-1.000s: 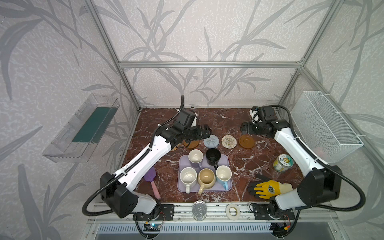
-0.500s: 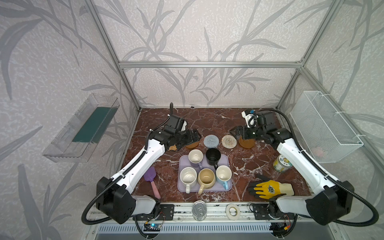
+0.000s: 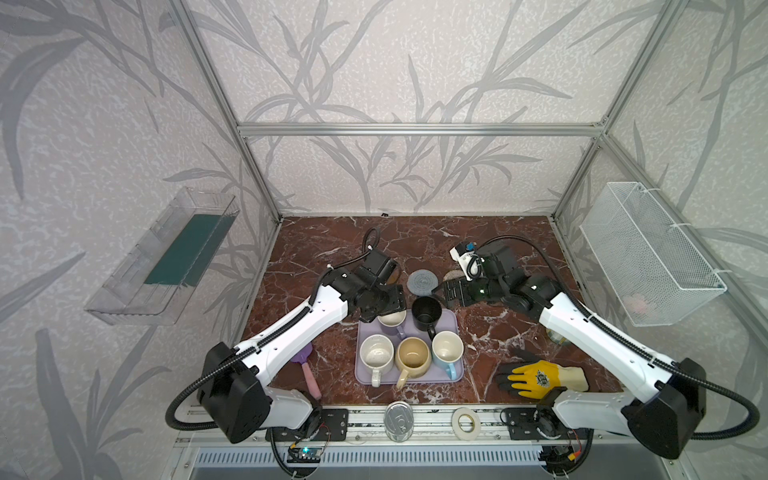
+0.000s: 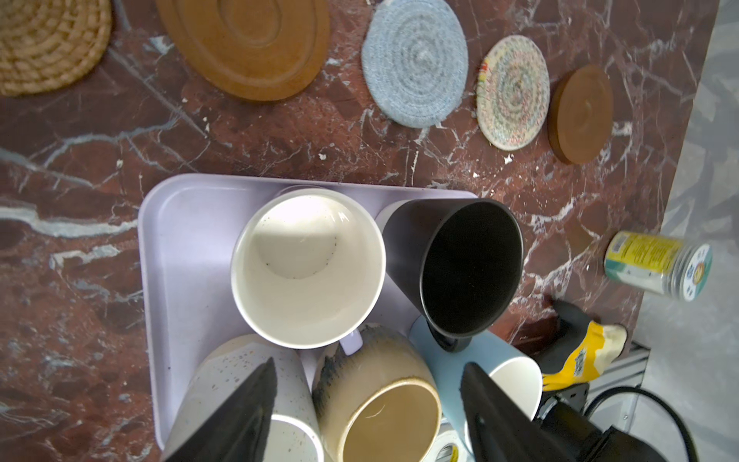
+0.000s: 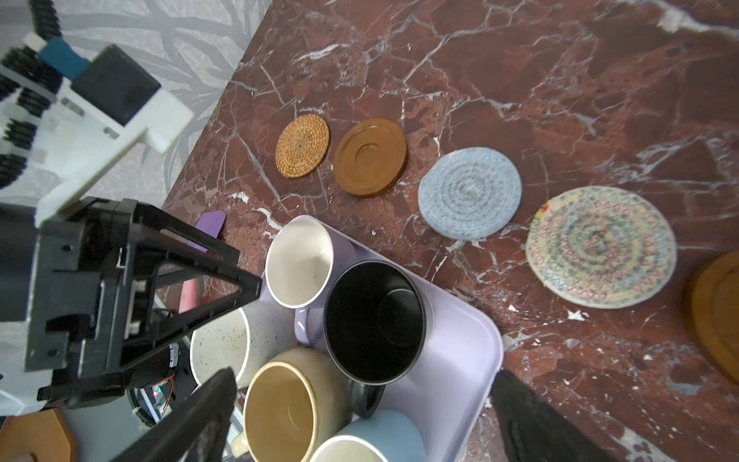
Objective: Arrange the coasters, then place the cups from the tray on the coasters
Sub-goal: 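Move left gripper over lavender mug on tray while right gripper approaches tray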
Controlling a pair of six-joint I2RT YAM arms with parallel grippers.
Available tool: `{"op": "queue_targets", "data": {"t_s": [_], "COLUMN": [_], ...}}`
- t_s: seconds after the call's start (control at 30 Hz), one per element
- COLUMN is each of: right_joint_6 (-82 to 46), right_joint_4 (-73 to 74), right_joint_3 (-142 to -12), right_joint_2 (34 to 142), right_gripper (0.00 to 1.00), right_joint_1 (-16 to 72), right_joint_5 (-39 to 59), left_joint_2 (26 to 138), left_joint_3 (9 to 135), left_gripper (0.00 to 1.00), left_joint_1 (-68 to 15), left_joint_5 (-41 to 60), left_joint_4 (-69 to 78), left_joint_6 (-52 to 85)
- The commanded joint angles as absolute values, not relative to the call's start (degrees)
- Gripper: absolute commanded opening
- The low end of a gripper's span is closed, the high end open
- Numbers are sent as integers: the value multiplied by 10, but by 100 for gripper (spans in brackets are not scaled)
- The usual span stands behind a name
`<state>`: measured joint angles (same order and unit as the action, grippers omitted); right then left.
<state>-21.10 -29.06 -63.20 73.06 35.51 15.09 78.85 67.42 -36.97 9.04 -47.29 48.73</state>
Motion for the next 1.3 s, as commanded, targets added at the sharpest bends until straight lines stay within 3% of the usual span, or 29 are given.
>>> {"op": "queue_targets", "data": {"t_s": [0.0, 0.57, 1.27], "right_joint_6": [-238, -235, -232], "right_joint_4": [-270, -280, -285], "right_joint_3": [-620, -587, -569], "right_joint_2": [732, 714, 685], "right_gripper": [99, 99, 99], "right_joint_1": [355, 359, 359], "right_joint_5": [151, 115, 92], "left_joint_2": [793, 813, 885], "left_joint_3": [661, 654, 656], "left_gripper": [69, 59, 59], "left_joint_1": [-378, -399, -412], "left_joint_5": [70, 80, 105], "left_joint_4": [-489, -513, -501], "left_joint_6": [534, 569, 571]}}
